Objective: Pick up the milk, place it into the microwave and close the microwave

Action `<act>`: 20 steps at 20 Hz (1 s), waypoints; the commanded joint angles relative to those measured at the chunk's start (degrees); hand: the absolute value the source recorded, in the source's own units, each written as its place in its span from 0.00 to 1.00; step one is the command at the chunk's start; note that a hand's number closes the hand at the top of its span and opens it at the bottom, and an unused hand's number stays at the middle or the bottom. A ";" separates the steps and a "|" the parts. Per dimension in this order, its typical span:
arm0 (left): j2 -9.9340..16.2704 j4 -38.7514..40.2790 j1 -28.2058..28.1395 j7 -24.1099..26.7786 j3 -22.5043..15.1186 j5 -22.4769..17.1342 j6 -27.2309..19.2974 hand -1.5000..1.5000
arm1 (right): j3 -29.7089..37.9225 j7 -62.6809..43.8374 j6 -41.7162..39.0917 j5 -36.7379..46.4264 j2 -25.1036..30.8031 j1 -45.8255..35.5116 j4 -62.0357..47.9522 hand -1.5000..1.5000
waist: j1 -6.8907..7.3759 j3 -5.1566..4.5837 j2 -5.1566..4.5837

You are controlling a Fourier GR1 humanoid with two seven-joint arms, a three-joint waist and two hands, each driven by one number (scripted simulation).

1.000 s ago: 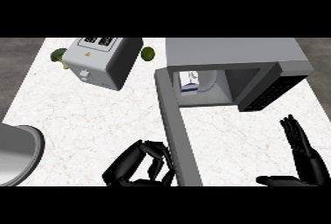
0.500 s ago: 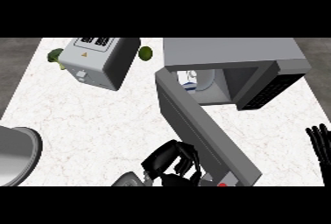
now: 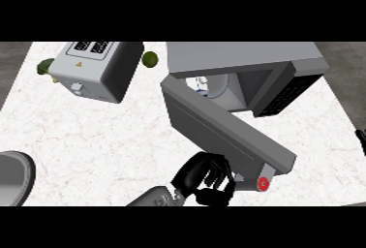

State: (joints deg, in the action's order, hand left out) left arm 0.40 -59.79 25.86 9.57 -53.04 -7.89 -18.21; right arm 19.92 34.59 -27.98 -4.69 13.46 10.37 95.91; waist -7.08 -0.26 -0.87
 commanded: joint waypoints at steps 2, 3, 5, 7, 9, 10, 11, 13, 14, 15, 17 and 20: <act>-0.38 1.20 5.18 0.71 -1.13 -5.39 -7.94 1.00 | -0.96 -1.21 -3.97 -3.25 1.99 -0.71 3.46 0.00 | -2.36 -0.15 -0.40; -0.38 1.04 5.71 1.32 -0.81 -6.36 -9.17 1.00 | -1.56 -1.23 -3.85 -3.32 1.69 -1.29 3.02 0.00 | -2.73 -0.15 -0.69; -0.38 -0.01 7.06 2.36 0.09 -9.66 -10.15 1.00 | -1.22 -3.01 -5.03 -4.93 3.78 -2.33 3.95 0.00 | -3.25 -0.23 -0.89; -0.38 -0.22 8.03 4.56 1.10 -10.96 -12.94 1.00 | -0.91 -4.24 -4.74 -6.34 4.31 -3.55 4.47 0.00 | -3.79 -0.31 -1.13; -0.38 -1.45 8.20 8.09 2.90 -13.82 -14.57 1.00 | -1.52 -5.14 -4.96 -7.15 4.40 -3.96 5.19 0.00 | -4.16 -0.43 -1.40; -0.38 -1.37 9.88 7.87 3.49 -14.87 -15.01 1.00 | -2.24 -5.75 -5.12 -7.41 3.96 -3.39 5.58 0.00 | -5.26 -0.41 -1.46; -0.38 -1.50 10.07 8.28 3.63 -16.46 -15.60 1.00 | -2.29 -6.14 -5.60 -8.01 4.42 -3.72 5.62 0.00 | -5.62 -0.38 -1.60; -0.38 0.07 10.88 9.74 4.60 -18.91 -15.44 1.00 | -1.80 -6.73 -5.48 -9.12 4.70 -3.99 6.00 0.00 | -6.47 -0.33 -1.98; -0.39 0.63 11.77 9.38 5.05 -19.58 -15.96 1.00 | -1.95 -7.40 -6.58 -9.59 5.90 -4.10 6.39 0.00 | -7.41 -0.38 -2.17; -0.39 0.59 13.29 9.41 5.38 -21.03 -15.52 1.00 | -2.31 -7.55 -6.72 -10.10 5.74 -4.82 5.81 0.00 | -7.28 -0.27 -2.37; -0.39 2.57 14.80 10.43 6.66 -22.68 -15.59 1.00 | -2.29 -8.80 -6.50 -10.75 6.23 -5.32 6.59 0.00 | -7.66 -0.29 -2.53; -0.39 3.86 17.87 10.35 8.38 -25.98 -16.27 1.00 | -1.59 -10.16 -7.15 -12.76 7.72 -6.65 6.71 0.00 | -8.35 -0.22 -2.56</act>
State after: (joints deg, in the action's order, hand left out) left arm 0.05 -57.39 39.89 18.99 -47.08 -30.16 -33.68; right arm 17.98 25.67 -34.09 -15.42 19.91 4.91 102.35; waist -14.49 -0.55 -3.26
